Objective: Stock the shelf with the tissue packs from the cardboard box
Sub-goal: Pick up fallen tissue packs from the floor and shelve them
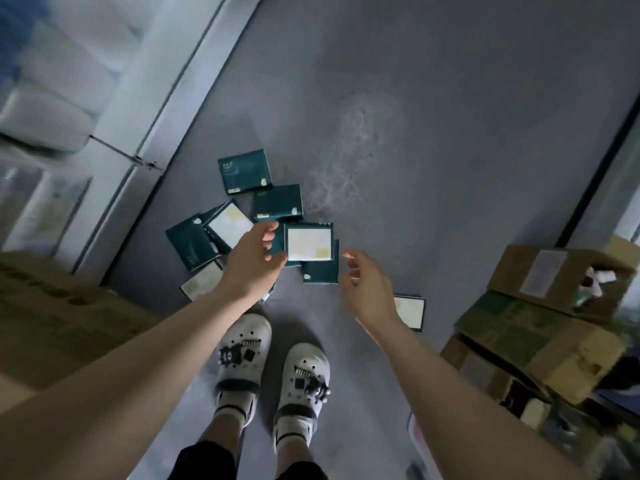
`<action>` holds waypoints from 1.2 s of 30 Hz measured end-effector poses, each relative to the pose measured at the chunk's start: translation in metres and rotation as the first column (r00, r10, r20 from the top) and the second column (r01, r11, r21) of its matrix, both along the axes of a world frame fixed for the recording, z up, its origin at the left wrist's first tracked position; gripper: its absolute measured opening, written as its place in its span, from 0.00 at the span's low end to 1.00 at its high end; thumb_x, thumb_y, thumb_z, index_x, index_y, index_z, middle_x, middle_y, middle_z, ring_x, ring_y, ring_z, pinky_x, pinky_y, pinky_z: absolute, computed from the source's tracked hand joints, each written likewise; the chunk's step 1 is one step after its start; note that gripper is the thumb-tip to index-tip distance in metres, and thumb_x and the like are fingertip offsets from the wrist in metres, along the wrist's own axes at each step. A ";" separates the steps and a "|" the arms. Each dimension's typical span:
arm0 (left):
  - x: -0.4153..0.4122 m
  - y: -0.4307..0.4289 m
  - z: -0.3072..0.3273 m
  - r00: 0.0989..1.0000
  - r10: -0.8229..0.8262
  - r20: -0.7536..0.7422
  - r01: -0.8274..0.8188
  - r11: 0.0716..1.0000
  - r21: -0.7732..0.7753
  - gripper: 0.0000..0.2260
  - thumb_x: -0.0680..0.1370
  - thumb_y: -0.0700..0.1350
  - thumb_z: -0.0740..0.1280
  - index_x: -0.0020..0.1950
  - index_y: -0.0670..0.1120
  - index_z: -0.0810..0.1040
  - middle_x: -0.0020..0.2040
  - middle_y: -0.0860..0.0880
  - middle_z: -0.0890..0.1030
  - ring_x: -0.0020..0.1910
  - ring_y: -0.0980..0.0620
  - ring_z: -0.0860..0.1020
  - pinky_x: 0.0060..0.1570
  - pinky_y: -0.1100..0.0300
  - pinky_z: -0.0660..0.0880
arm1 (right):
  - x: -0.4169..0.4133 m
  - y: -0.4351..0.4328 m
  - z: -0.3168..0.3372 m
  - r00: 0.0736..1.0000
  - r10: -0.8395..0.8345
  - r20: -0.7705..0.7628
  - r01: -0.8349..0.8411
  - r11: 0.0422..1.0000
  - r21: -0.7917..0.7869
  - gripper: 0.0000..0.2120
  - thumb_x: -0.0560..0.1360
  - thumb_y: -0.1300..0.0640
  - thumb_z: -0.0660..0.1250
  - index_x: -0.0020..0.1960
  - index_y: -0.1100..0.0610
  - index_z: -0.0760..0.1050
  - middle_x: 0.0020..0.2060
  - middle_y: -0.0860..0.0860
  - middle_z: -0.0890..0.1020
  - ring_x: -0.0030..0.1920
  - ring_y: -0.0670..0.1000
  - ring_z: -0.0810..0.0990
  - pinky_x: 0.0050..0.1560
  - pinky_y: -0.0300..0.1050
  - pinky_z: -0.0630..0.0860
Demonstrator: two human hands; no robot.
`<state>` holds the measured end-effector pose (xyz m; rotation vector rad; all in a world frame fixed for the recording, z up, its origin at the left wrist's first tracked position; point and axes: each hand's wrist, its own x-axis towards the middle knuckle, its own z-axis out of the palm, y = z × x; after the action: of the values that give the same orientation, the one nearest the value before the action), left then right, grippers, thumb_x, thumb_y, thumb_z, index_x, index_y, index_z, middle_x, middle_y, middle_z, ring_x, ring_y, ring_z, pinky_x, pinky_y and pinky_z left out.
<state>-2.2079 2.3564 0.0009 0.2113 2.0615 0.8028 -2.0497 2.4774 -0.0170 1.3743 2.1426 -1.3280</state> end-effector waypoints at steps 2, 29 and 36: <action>-0.002 0.004 -0.027 1.000 -0.007 0.013 0.008 0.999 -0.043 0.23 0.79 0.40 0.65 0.73 0.48 0.66 0.69 0.46 0.72 0.64 0.49 0.73 0.61 0.59 0.69 | -0.007 0.002 -0.026 0.999 -0.019 0.032 0.019 1.000 -0.021 0.22 0.78 0.63 0.66 0.71 0.53 0.70 0.61 0.55 0.77 0.56 0.54 0.79 0.59 0.50 0.76; -0.023 -0.012 0.000 0.988 -0.149 -0.029 0.150 0.988 0.032 0.12 0.76 0.39 0.70 0.59 0.45 0.76 0.48 0.51 0.76 0.44 0.57 0.76 0.46 0.69 0.71 | -0.031 -0.005 -0.003 0.984 -0.173 -0.047 0.155 0.952 -0.265 0.19 0.73 0.68 0.73 0.56 0.49 0.74 0.44 0.47 0.83 0.45 0.47 0.83 0.48 0.42 0.79; -0.044 -0.035 0.103 0.996 0.063 -0.068 -0.052 0.988 0.143 0.12 0.75 0.52 0.71 0.56 0.53 0.77 0.52 0.55 0.77 0.54 0.56 0.75 0.57 0.58 0.71 | -0.069 0.010 0.112 0.971 -0.190 -0.145 0.100 0.875 -0.473 0.15 0.76 0.66 0.71 0.60 0.57 0.76 0.46 0.53 0.83 0.40 0.45 0.80 0.40 0.34 0.77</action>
<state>-2.2518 2.3214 0.1040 0.2634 2.0880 0.9905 -2.1189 2.4870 0.0951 1.2645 1.6778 -1.9443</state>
